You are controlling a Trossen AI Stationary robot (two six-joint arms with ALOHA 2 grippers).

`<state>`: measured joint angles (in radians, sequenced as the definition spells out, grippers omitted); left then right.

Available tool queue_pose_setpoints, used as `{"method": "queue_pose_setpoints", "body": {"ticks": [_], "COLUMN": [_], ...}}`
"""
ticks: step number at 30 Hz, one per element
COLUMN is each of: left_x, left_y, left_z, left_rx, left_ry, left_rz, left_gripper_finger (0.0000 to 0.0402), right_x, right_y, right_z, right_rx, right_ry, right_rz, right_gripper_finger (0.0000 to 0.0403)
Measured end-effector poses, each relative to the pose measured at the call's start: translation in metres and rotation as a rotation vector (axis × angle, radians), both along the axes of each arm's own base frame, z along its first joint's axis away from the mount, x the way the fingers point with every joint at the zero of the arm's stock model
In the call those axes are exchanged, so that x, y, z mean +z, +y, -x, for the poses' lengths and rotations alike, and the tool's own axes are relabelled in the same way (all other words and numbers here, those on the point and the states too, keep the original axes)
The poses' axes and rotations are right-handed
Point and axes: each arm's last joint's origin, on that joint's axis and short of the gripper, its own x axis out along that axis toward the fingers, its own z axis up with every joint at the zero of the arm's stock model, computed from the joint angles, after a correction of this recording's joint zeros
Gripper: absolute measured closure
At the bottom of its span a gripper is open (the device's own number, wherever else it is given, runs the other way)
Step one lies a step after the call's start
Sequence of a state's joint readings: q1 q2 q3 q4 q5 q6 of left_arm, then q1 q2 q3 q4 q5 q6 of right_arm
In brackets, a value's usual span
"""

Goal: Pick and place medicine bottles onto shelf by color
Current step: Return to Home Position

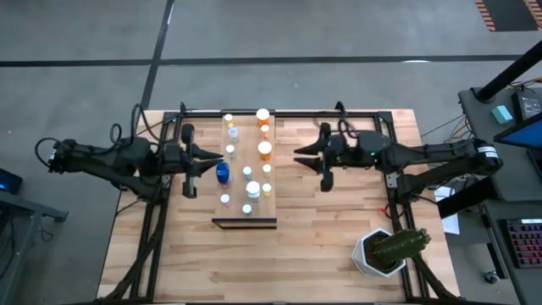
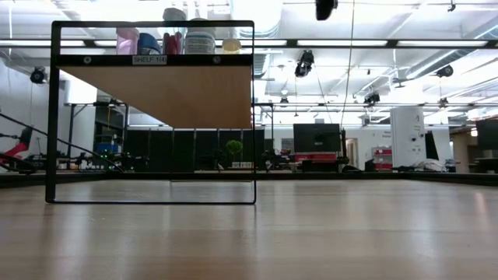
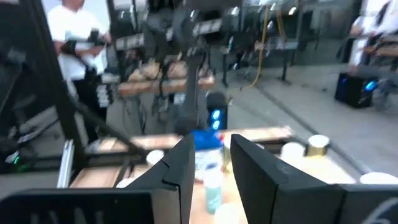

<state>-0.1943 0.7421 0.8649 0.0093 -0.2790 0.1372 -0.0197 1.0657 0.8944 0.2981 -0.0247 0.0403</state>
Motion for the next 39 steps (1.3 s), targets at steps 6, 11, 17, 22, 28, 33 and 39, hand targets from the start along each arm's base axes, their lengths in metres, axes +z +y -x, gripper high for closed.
{"method": "queue_pose_setpoints", "body": {"ticks": [6, 11, 17, 22, 28, 33, 39], "left_x": [-0.022, -0.050, -0.073, -0.078, -0.090, -0.109, -0.130], "left_y": [0.004, 0.004, 0.012, 0.022, 0.026, 0.027, 0.030], "left_z": [0.017, 0.015, 0.008, 0.021, 0.050, 0.063, 0.073], "left_rx": [0.001, 0.014, 0.112, 0.183, 0.198, 0.199, 0.255], "left_ry": [-0.014, -0.036, -0.181, -0.226, -0.305, -0.349, -0.376], "left_rz": [0.089, 0.144, 0.122, 0.097, 0.156, 0.208, 0.231], "left_gripper_finger": [0.0399, 0.0398, 0.0398, 0.0398, 0.0398, 0.0401, 0.0401], "right_x": [-0.014, -0.025, -0.041, -0.037, -0.028, -0.032, -0.045], "right_y": [-0.006, -0.018, -0.030, -0.031, -0.030, -0.028, -0.026], "right_z": [0.023, 0.038, 0.043, 0.053, 0.065, 0.075, 0.093], "right_rx": [-0.024, -0.079, -0.131, -0.146, -0.155, -0.158, -0.170], "right_ry": [-0.011, -0.010, -0.001, -0.036, -0.084, -0.122, -0.239], "right_rz": [-0.006, -0.110, -0.097, -0.052, 0.067, 0.093, 0.108], "right_gripper_finger": [0.0308, 0.0308, 0.0314, 0.0320, 0.0319, 0.0323, 0.0325]}}
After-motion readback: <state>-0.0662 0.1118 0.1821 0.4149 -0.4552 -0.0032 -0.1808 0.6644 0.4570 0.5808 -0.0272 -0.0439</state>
